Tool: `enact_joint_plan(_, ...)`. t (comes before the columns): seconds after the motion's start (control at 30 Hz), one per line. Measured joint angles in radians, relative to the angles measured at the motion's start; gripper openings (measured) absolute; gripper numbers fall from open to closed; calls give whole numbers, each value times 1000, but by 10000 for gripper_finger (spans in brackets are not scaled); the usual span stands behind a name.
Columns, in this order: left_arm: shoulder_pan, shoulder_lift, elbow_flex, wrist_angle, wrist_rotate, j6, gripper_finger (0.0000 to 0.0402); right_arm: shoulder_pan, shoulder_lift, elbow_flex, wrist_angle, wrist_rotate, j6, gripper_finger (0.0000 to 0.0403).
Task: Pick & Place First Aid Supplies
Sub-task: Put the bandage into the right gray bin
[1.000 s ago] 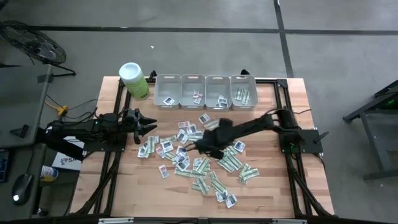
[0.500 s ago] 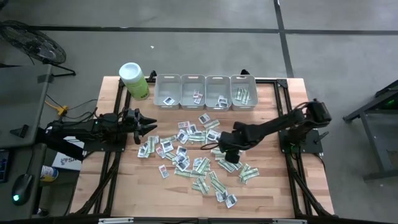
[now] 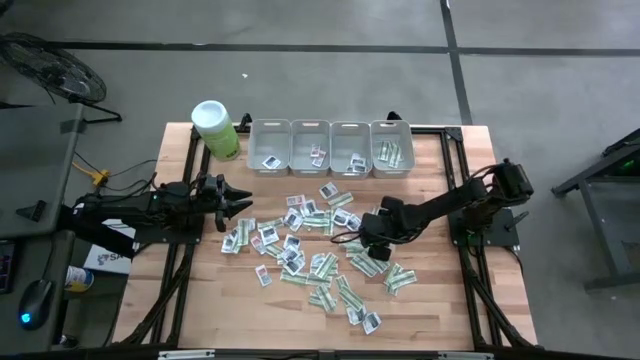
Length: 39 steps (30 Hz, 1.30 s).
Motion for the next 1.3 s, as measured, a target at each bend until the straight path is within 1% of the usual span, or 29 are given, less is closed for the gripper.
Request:
enact_joint_plan(0.13, 0, 0, 0, 0, 0, 0, 150, -1, 0, 0, 19, 8, -23, 157)
enact_joint_plan(0.33, 0, 0, 0, 0, 0, 0, 150, -4, 0, 0, 36, 4, -53, 136)
enact_joint_plan(0.93, 0, 0, 0, 0, 0, 0, 150, -67, 18, 3, 50, -104, -105, 84)
enact_joint_plan(1.03, 0, 0, 0, 0, 0, 0, 150, -67, 25, 3, 55, -109, -105, 66)
enact_joint_plan(1.17, 0, 0, 0, 0, 0, 0, 150, -67, 26, 3, 60, -141, -106, 15)
enact_joint_plan(1.2, 0, 0, 0, 0, 0, 0, 150, -67, 26, 3, 61, -142, -106, 8)
enact_joint_plan(1.3, 0, 0, 0, 0, -1, 0, 150, -67, 27, 3, 61, -137, -85, 9)
